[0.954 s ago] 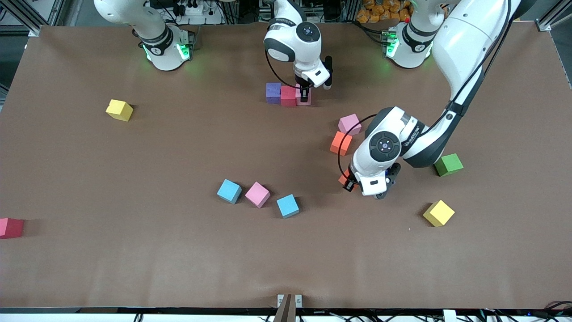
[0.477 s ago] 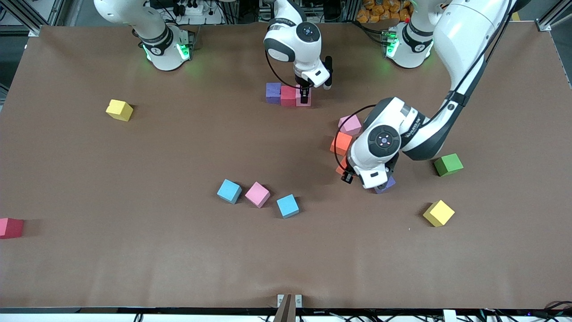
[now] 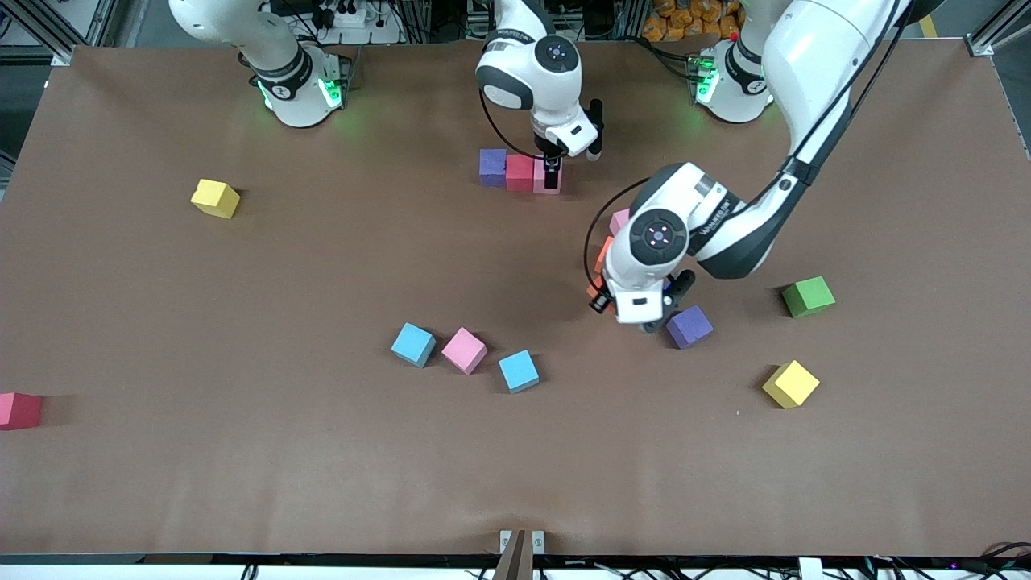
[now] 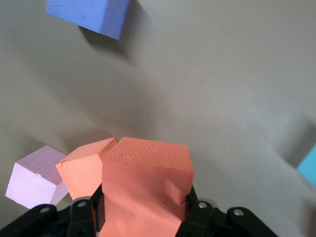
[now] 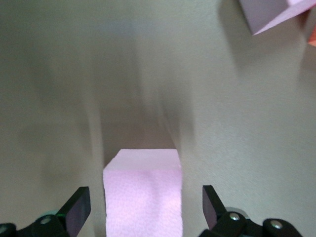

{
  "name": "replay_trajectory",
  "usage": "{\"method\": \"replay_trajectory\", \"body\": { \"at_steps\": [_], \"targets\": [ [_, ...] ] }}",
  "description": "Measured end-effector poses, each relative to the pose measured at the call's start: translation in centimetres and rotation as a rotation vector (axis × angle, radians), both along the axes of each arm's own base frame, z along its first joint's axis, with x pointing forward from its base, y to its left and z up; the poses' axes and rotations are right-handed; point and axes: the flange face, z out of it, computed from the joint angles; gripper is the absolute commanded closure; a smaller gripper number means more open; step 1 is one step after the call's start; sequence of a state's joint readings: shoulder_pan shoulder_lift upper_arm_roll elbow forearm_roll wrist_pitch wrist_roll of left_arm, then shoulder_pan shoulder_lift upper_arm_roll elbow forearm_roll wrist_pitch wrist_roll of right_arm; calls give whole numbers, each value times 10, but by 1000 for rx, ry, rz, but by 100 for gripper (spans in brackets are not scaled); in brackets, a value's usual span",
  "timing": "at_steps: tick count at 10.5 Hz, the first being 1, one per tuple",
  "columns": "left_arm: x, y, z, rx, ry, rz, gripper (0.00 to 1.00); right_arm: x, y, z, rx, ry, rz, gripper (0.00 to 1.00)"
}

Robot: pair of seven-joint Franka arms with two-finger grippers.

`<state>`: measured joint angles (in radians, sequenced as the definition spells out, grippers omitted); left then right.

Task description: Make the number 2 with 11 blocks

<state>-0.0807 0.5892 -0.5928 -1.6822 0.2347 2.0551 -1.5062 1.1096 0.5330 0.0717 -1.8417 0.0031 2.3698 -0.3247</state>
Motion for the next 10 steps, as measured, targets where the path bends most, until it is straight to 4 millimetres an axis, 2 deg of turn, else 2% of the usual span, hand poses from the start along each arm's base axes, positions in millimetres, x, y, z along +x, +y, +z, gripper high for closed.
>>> {"method": "replay_trajectory", "body": {
  "at_steps": [3,5,7,8,10],
  "targets": [
    [-6,-10,5,-36,-6,-172,100,14,-11,38,-70,27,2,0],
    [-10,-17,7,-52,-13,-282,100,34,-31,68,-106,49,29,0],
    [-25,-36,5,-24,-37,-388,100,57,-53,90,-135,68,36,0],
    [-39,-51,0,-11,-38,-434,100,78,-69,99,-142,72,15,0],
    [-70,-80,-14,4,-21,-511,100,135,-112,108,-154,64,-72,0]
  ]
}}
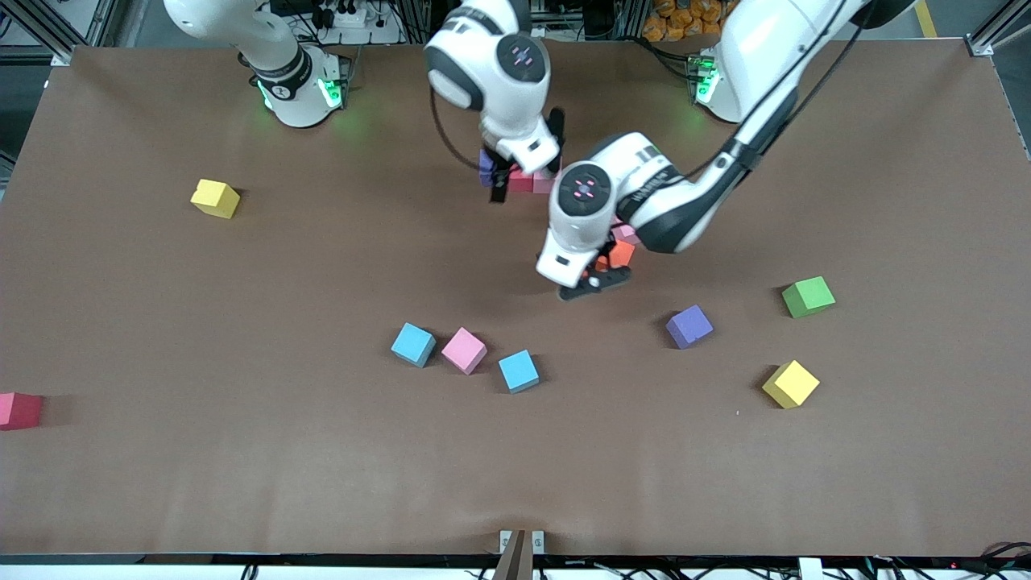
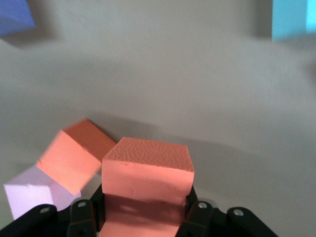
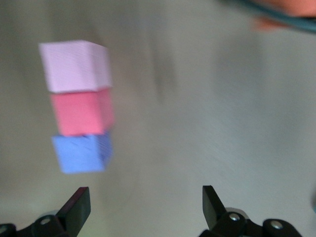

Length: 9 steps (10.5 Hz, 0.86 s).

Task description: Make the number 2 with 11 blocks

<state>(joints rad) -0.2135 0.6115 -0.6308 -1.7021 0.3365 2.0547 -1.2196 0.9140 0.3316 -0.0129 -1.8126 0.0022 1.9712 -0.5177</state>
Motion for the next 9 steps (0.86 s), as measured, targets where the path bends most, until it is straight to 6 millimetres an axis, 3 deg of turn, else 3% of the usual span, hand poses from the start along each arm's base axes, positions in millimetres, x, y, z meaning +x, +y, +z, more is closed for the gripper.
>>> {"method": "replay_trajectory", "body": {
  "at_steps": [5,7,9],
  "targets": [
    [-54,-38,-9,10,22,-148,100,129,-123,18,13,-127,-267,0],
    [-59,-39,-10,8,25,-157,100,162,-152,26,57,-244,-307,0],
    [-60,-42,-11,-8,16,-154,100,181,-168,21,77,-310,-320,0]
  ]
}}
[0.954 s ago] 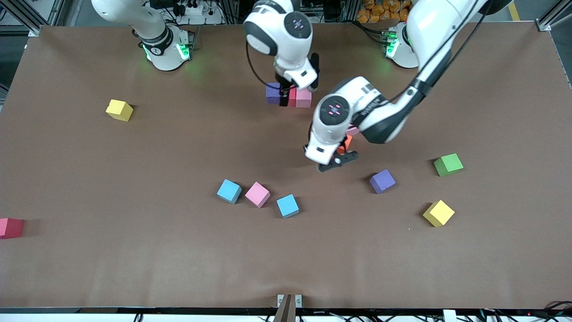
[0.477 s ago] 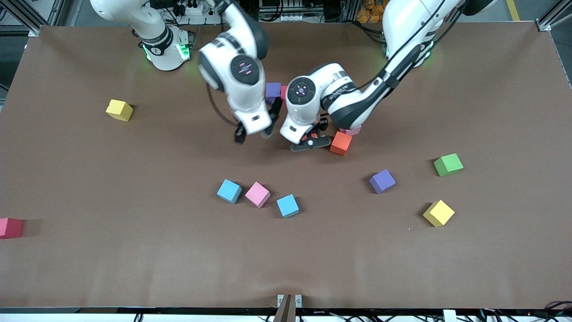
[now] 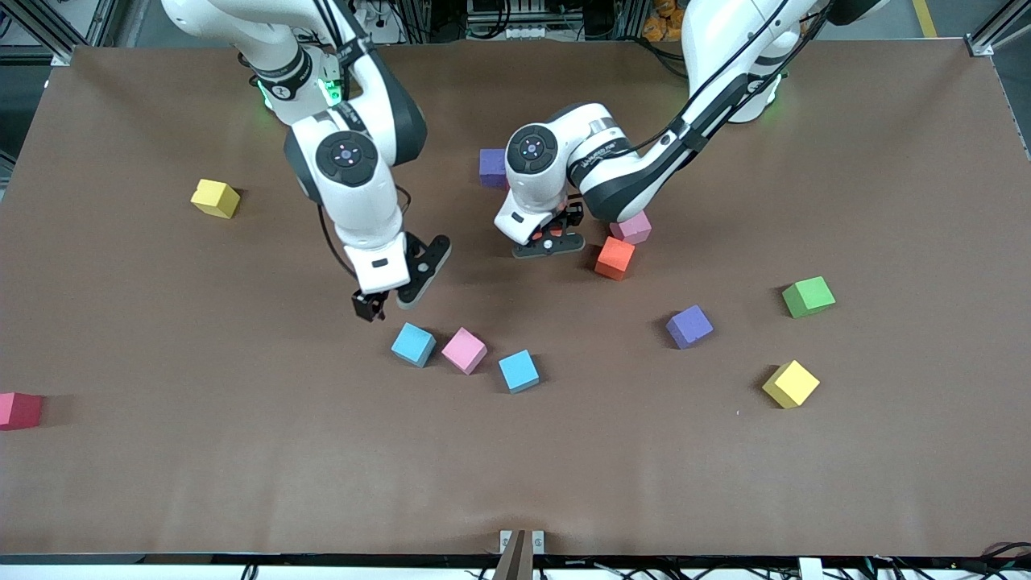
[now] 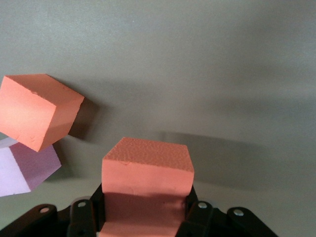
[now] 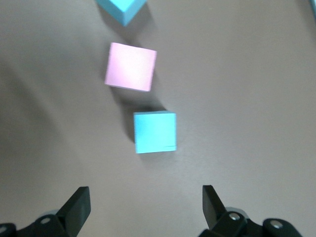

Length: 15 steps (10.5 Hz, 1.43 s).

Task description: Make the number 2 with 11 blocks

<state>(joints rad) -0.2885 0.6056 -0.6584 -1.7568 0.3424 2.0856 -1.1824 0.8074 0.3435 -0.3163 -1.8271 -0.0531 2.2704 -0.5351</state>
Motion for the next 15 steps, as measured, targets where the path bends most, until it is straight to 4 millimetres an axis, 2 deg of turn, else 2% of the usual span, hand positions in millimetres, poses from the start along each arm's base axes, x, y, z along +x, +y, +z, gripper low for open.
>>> {"method": "replay_trajectory", "body": {
  "at_steps": [2,4,8,11,13,15],
  "targets": [
    [-12,-7,-7,-13,-33,-6,100,16,-11,-14,22,-52,-33,0],
    [-32,-12,-18,-6,-37,-35,100,25,-11,-40,29,-85,-48,0],
    [-64,-7,-48,-18,-26,-81,100,27,-7,-80,65,-75,-144,0],
    [-78,-6,-55,-13,-12,-101,100,26,-10,-105,102,-18,-195,0],
    [-87,-4,-58,-7,-8,-113,100,26,-10,-112,89,-10,-169,0],
    [-97,-2,-58,-4,-4,-128,100,35,-13,-111,81,-12,-136,0]
  ]
}}
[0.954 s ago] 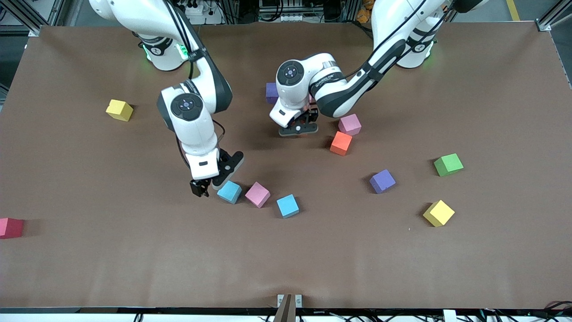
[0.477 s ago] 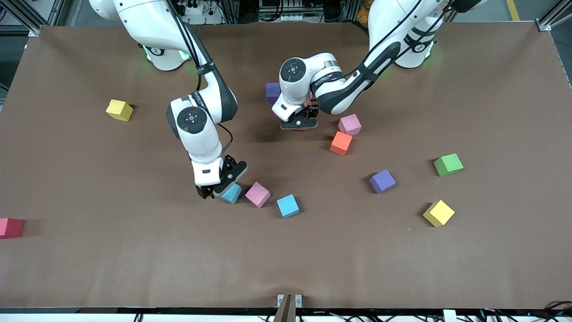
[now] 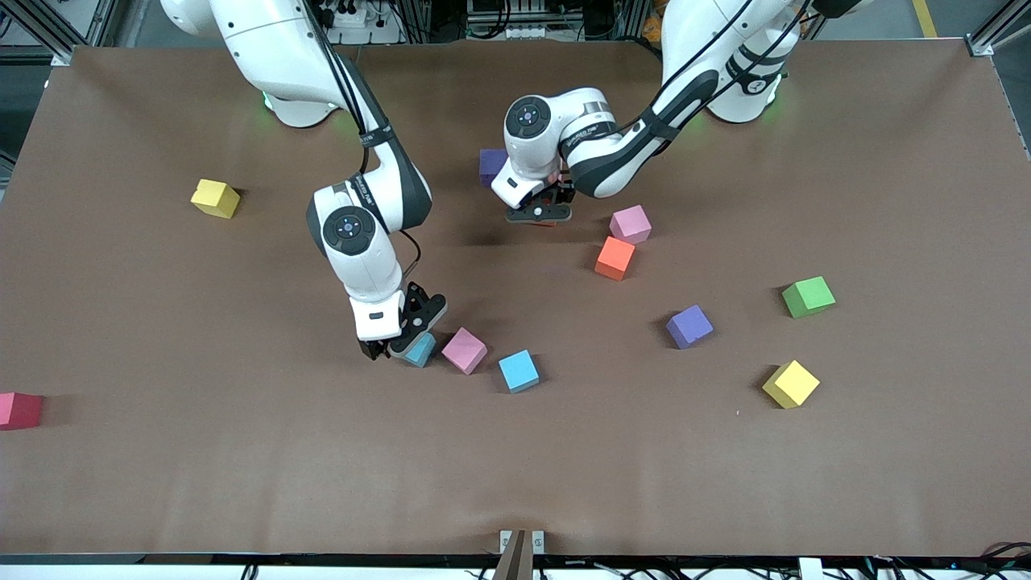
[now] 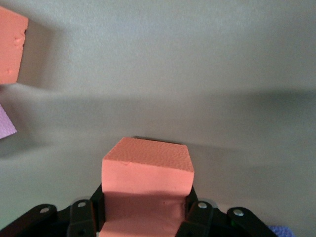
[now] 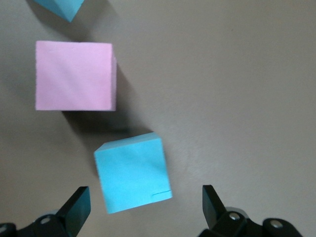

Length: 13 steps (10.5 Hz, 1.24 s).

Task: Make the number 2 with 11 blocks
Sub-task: 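Lower the right gripper onto the cyan cube while the left gripper holds orange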

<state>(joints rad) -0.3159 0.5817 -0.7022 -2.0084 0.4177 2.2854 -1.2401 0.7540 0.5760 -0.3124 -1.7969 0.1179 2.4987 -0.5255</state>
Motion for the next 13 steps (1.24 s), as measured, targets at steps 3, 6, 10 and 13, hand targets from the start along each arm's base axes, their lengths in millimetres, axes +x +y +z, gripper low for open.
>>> {"method": "replay_trajectory", "body": {
  "at_steps": [3,6,10,13],
  "targets": [
    [-3,3,1,3,-5,-5,100,12,11,6,-29,68,14,0],
    [-7,4,-2,-4,-3,-8,100,13,15,-8,-34,97,40,0],
    [-11,3,-3,-8,-2,-13,100,16,8,-23,-44,116,70,0],
    [-15,2,-4,-7,1,-20,98,12,14,-31,-44,127,82,0]
  ]
}}
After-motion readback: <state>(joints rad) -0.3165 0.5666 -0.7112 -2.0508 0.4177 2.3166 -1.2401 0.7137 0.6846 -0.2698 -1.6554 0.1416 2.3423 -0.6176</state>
